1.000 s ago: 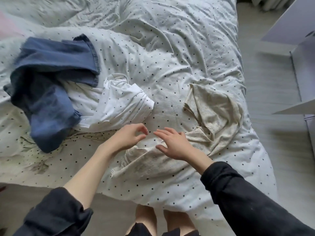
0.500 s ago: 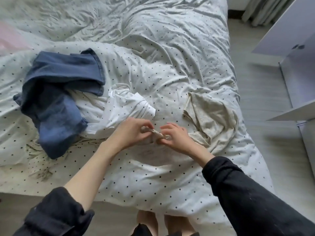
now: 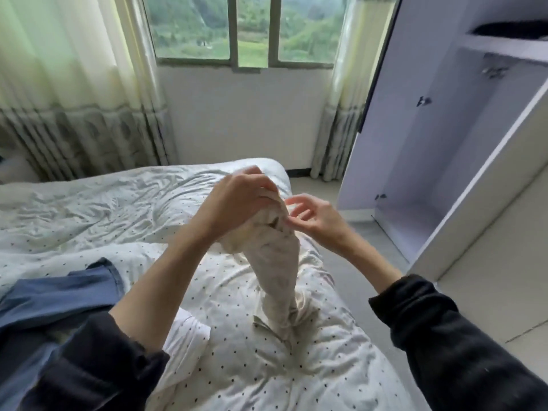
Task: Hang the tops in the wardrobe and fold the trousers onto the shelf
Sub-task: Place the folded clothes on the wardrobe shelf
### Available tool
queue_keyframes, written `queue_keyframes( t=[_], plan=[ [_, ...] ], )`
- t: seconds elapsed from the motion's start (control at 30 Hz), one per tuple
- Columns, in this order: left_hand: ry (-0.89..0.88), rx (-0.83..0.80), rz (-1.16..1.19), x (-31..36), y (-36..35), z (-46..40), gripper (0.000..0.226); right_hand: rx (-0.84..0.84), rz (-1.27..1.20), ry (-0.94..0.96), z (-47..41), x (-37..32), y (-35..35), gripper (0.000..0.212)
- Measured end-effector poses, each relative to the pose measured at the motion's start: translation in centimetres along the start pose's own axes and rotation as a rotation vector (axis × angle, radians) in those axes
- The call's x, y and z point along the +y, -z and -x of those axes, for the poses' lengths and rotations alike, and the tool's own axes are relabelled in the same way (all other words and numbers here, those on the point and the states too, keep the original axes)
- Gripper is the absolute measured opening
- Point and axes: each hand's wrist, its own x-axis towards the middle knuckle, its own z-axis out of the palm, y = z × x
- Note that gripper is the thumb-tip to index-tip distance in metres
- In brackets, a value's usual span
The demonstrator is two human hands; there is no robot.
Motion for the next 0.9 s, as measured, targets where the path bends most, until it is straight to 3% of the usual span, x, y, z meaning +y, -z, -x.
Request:
queue_keyframes(
  t=[0.07, 0.27, 0.37, 0.47, 0.53, 0.67, 0.77, 0.9],
  plan=[
    [-0.018, 0.021, 0.110, 2.6, -0.2, -2.1, 0.006, 0.040, -0.032, 0.026, 0.7, -0.9, 1.9, 0.022],
    [-0.029, -0.003, 0.294, 6.3, -2.8, -3.0, 0.013, 0.064, -0.178, -0.040, 3.5, -0.6, 3.9, 0.003],
    [0.038, -0.074, 0.310, 6.0, -3.5, -2.6, 0.045, 0.169, -0.220, -0.089, 4.2, 0.2, 4.3, 0.008],
    [0.288, -0.355, 0.392, 3.6, -4.4, -0.6, 0.071, 0.267, -0.238, -0.132, 4.3, 0.5, 5.7, 0.007],
    [0.421, -0.519, 0.476, 2.2, -5.9, 1.5, 0.056, 0.318, -0.268, -0.141, 4.2, 0.2, 6.6, 0.005],
    [0.517, -0.509, 0.587, 1.1, -8.5, 4.0, 0.009, 0.411, -0.291, -0.144, 3.6, -0.5, 8.1, 0.009],
    [0.663, -0.390, 0.754, 1.2, -7.8, 2.8, 0.006, 0.394, -0.282, -0.226, 3.2, -0.1, 8.8, 0.012],
    [0.701, -0.246, 0.930, 2.1, -5.9, 0.2, 0.006, 0.298, -0.266, -0.386, 3.7, 1.5, 8.8, 0.019]
  ],
)
